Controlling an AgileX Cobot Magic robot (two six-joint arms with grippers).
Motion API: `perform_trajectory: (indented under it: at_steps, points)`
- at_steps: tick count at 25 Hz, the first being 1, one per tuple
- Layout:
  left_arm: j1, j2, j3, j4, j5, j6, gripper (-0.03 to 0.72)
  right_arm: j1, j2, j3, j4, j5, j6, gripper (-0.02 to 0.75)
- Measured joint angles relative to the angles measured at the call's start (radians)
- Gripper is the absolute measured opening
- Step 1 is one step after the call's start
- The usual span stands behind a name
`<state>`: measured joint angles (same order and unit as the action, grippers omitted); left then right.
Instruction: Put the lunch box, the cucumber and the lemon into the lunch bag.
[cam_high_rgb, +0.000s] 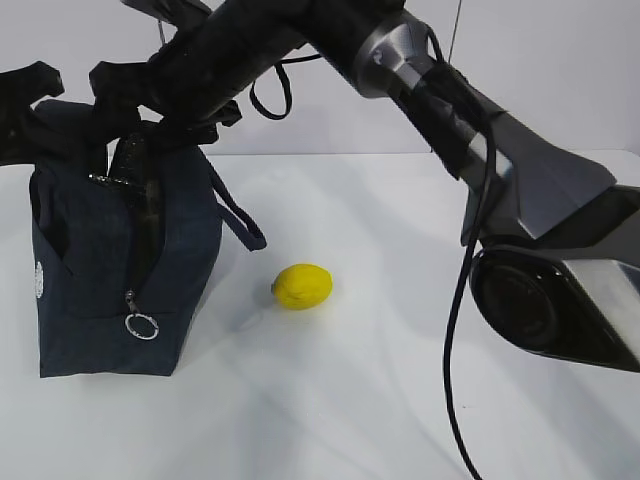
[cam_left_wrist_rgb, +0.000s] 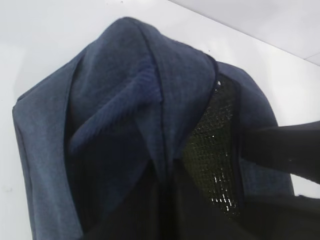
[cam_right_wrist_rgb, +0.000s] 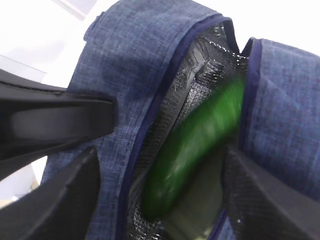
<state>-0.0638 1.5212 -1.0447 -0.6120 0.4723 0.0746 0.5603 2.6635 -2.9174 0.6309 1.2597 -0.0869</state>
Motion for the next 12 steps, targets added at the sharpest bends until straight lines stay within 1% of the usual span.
perform_trajectory:
  at_steps: [3, 6, 12]
  points:
    - [0.000, 0.000, 0.000, 0.000, 0.000, 0.000, -0.007, -0.004, 0.000, 0.000, 0.009, 0.000, 0.000, 0.578]
    - [0.000, 0.000, 0.000, 0.000, 0.000, 0.000, -0.007, -0.013, -0.006, 0.000, 0.043, 0.000, 0.000, 0.576]
    - [0.000, 0.000, 0.000, 0.000, 0.002, 0.000, -0.007, -0.044, -0.033, 0.000, 0.122, 0.000, 0.000, 0.536]
